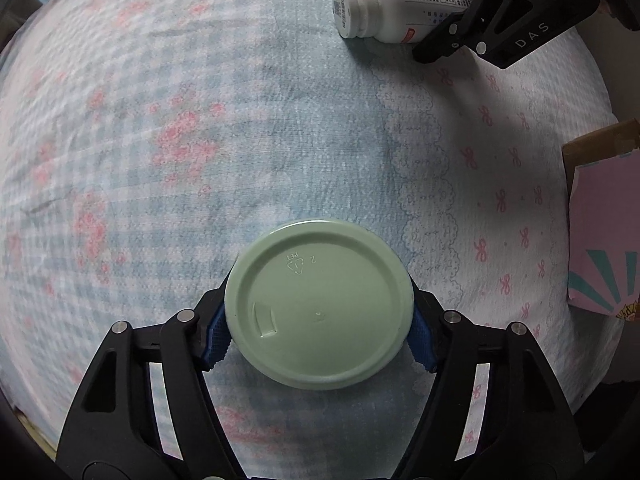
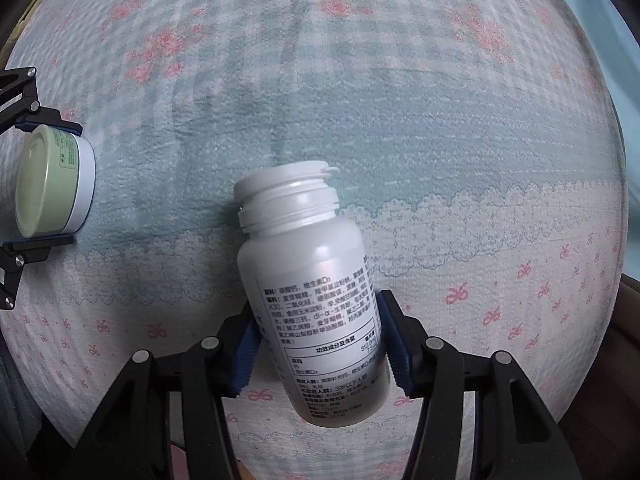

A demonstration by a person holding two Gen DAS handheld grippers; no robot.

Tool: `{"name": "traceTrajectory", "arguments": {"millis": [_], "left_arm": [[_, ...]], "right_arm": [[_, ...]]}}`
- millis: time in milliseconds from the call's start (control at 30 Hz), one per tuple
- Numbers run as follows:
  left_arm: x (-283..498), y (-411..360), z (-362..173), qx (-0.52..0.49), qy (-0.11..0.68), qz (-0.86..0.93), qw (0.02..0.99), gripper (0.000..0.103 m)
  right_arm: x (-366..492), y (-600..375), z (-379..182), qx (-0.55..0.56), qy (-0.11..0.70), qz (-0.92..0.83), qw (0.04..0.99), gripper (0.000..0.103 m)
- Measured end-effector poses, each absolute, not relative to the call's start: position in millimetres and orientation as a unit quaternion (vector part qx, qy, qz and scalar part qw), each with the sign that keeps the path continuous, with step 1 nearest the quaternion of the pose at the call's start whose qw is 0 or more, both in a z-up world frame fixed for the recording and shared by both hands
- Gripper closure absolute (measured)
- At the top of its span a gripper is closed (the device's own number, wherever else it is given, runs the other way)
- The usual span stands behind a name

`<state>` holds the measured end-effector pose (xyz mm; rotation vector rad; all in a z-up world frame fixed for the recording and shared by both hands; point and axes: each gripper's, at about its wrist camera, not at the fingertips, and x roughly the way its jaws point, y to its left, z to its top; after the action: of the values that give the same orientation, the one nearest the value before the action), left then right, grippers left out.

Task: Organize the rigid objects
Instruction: 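Carry the green jar and pill bottle over the cardboard box with both tools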

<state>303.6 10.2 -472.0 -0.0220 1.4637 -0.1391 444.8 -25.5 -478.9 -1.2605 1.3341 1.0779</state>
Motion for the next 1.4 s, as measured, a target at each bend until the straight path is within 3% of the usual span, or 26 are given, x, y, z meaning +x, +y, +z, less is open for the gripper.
{"name": "traceTrajectory", "arguments": {"millis": [333,700,1033,1400], "left_arm": [[288.4,45.9,-446.6,-0.013,0.656,-0.053,0.753,0.035],[270.8,51.7,-386.2,0.007,0.628,-0.064,0.775,0.035],[249.8,12.1,-319.7,0.038,0.592,-0.09,0.8,0.035],[245.8,-74.6,-239.5,0.089,0.539,-0.156,0.823,0.035]], "right_arm": [[437.4,-19.0,-450.9,-0.501,0.552,0.422,0.516,0.054],[430.4,-37.0,-384.6,-0.402,0.6,0.387,0.573,0.056],[412.7,-100.5,-297.6,-0.259,0.635,0.353,0.636,0.056],[365.9,-227.4,-195.3,-0.139,0.609,0.299,0.721,0.056]]}}
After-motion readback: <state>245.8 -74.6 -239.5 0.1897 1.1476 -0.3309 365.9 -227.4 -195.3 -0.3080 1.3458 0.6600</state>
